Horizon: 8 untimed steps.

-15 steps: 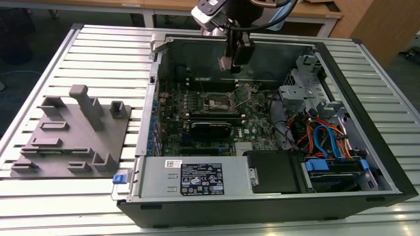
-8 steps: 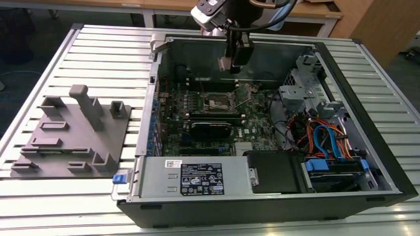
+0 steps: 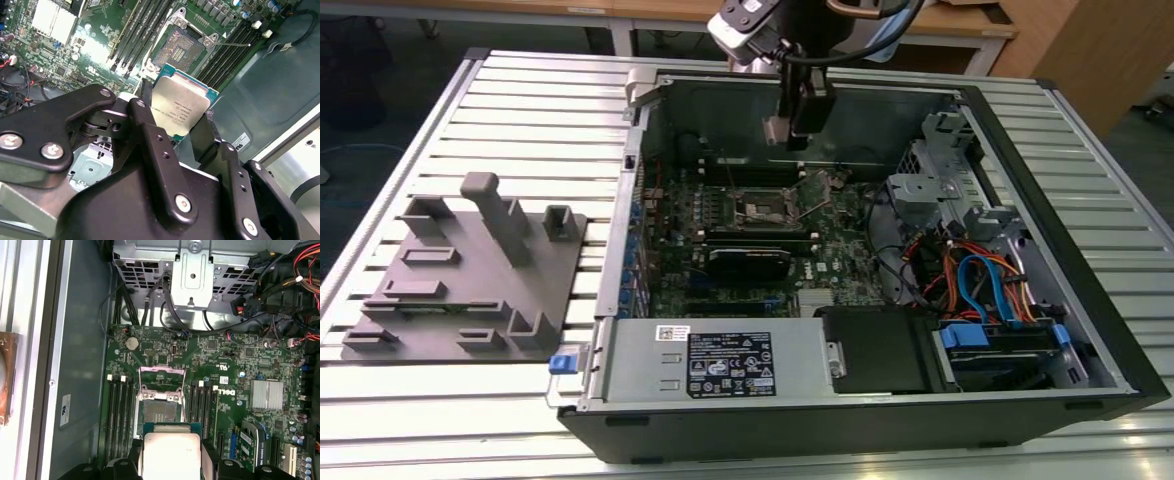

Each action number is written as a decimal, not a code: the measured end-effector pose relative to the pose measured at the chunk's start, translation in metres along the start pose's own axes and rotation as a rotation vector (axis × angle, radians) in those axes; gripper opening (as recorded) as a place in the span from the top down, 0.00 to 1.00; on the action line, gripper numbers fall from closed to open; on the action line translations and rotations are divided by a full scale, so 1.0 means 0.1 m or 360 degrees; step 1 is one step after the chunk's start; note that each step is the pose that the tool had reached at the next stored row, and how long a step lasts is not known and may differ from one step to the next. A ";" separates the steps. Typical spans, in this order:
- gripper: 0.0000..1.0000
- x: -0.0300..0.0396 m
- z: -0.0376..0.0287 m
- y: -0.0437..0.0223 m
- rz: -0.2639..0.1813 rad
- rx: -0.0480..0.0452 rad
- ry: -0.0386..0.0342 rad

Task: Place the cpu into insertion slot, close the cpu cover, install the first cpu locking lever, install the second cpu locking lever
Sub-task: 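Place the cpu into insertion slot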

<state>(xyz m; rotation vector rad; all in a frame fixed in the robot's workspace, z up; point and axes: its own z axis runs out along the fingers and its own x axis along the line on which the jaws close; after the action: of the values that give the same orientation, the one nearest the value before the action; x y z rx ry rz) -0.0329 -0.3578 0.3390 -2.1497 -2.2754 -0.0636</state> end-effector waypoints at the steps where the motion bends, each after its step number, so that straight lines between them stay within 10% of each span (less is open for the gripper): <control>1: 0.46 0.000 0.003 0.000 0.0001 0.0001 0.0000; 8: 0.46 -0.001 0.030 -0.001 0.0009 0.0009 0.0000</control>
<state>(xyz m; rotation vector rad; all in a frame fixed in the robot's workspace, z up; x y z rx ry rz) -0.0328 -0.3578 0.3359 -2.1530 -2.2669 -0.0573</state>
